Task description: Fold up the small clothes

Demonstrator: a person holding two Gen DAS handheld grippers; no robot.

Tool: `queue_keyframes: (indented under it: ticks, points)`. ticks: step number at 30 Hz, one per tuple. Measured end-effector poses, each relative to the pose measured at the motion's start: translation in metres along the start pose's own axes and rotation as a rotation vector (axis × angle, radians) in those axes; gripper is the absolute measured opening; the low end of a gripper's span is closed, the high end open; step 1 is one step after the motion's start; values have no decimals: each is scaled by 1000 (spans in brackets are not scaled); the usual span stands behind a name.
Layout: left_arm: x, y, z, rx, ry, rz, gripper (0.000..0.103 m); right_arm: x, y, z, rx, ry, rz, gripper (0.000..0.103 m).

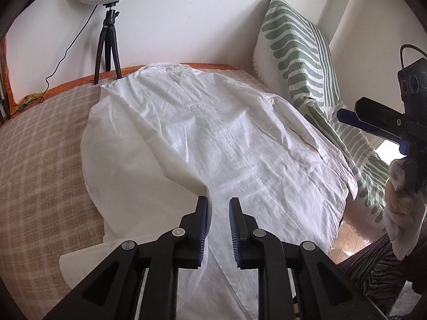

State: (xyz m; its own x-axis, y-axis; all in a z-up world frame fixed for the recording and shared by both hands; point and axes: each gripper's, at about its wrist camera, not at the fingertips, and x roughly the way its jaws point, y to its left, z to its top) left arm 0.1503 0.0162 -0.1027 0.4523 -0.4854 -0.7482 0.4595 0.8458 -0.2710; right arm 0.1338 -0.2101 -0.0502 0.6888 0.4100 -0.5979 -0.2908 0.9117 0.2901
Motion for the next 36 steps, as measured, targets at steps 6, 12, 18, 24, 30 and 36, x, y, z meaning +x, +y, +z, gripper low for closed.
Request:
queue_keyframes:
  ticks: [6,12,18,24,30,36]
  points:
    - [-21,-11,-17,16,1,-28,41,2,-5,-2,3,24,7,96]
    - [-67,21,-46,-59,-81,65,44,29,1,-10,21,109,66,88]
    - [-69,71,-77,-153,-31,153,58,78,26,-27,67,250,180,79]
    - [-41,111,-84,-327,46,98,58,127,43,-41,141,356,220,79]
    - [-22,112,-79,-323,75,106,6,150,37,-44,201,392,197,79]
    - [-74,76,-70,-213,-77,83,2,151,32,-43,246,412,236,79]
